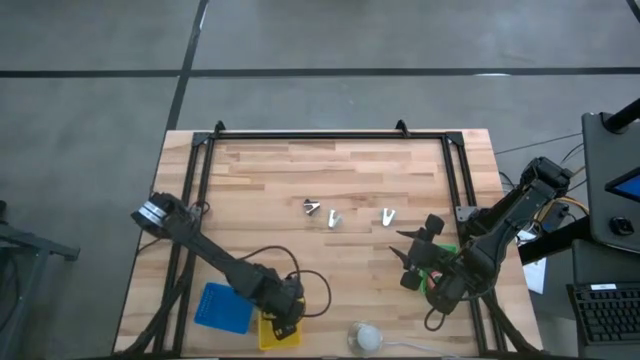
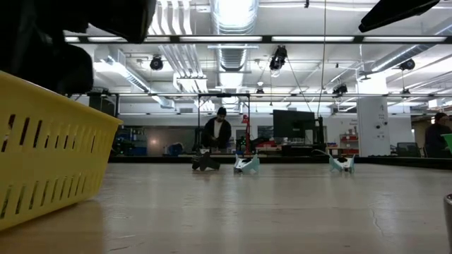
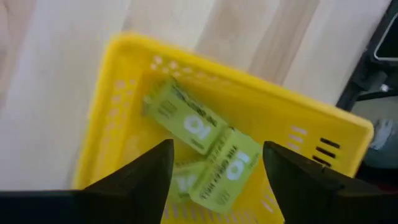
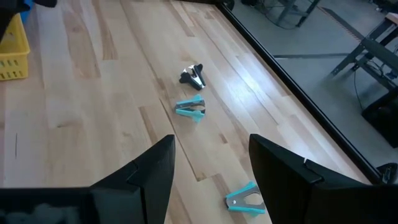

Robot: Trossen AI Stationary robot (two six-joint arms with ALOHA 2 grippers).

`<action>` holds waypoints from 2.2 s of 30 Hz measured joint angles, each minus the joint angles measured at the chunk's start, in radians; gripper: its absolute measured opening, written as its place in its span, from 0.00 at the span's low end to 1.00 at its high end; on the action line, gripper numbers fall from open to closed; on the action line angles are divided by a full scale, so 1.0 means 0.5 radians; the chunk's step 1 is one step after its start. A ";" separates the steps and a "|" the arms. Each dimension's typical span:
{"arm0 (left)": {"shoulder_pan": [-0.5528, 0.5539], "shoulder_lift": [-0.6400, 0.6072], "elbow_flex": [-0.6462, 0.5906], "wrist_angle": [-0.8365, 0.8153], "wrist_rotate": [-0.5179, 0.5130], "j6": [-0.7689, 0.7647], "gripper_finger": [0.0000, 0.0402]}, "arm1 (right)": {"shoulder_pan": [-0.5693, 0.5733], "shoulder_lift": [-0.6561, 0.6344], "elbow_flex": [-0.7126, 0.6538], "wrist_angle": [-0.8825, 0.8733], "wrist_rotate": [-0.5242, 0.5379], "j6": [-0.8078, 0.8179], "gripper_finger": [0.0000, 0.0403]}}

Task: Pick and place Stapler, Stapler remover, tape
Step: Put the black staple remover into the blue basket

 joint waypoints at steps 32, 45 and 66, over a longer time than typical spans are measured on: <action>0.627 -0.004 0.535 -0.556 -0.333 1.120 0.61 | 0.001 0.000 0.000 0.005 0.001 -0.005 0.50; 1.115 0.007 0.210 -0.207 -0.388 1.497 0.61 | 0.000 0.000 -0.018 0.007 -0.002 0.000 0.50; 1.333 0.009 -0.188 0.283 -0.563 1.548 0.61 | 0.000 0.000 -0.019 0.028 -0.005 -0.006 0.50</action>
